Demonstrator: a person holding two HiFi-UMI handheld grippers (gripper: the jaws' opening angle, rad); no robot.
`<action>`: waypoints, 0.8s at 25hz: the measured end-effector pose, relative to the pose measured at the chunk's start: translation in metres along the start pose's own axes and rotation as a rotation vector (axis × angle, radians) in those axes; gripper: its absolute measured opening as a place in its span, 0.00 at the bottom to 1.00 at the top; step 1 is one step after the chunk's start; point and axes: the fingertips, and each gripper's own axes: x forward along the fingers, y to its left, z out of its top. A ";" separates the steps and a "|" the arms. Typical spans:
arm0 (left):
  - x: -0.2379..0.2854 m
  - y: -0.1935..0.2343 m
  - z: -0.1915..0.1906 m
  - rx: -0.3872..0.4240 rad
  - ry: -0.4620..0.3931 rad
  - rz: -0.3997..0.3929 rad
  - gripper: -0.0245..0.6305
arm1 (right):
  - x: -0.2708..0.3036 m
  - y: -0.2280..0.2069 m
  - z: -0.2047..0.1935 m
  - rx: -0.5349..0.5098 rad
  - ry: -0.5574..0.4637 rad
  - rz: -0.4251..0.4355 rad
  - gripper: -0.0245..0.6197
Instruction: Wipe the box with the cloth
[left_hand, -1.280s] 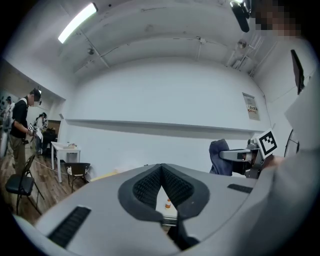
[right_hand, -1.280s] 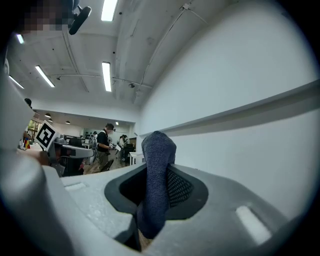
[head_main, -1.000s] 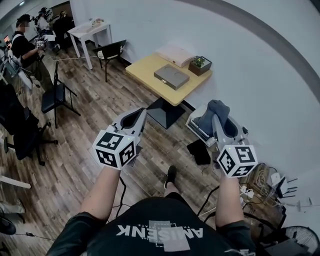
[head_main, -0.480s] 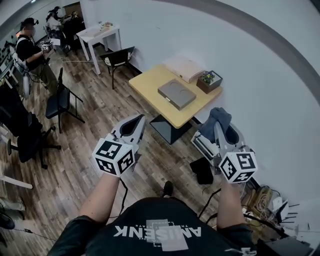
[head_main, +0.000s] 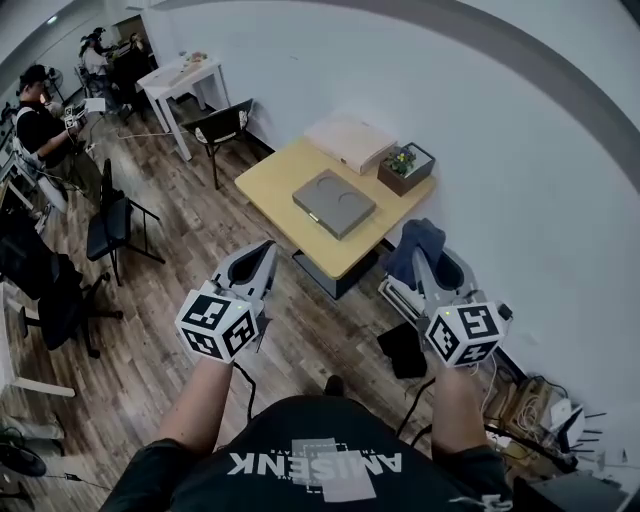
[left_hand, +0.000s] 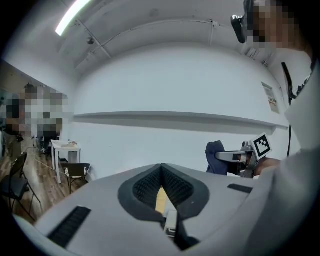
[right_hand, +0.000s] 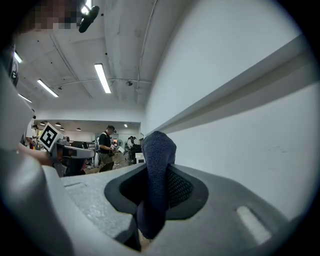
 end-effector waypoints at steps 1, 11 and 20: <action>0.007 0.001 -0.002 0.001 0.009 0.007 0.03 | 0.003 -0.006 -0.002 0.001 0.005 0.006 0.17; 0.072 0.016 -0.008 0.026 0.038 0.012 0.03 | 0.043 -0.059 -0.027 0.054 0.040 -0.034 0.17; 0.137 0.081 -0.026 -0.004 0.079 -0.018 0.03 | 0.107 -0.077 -0.063 0.082 0.109 -0.144 0.17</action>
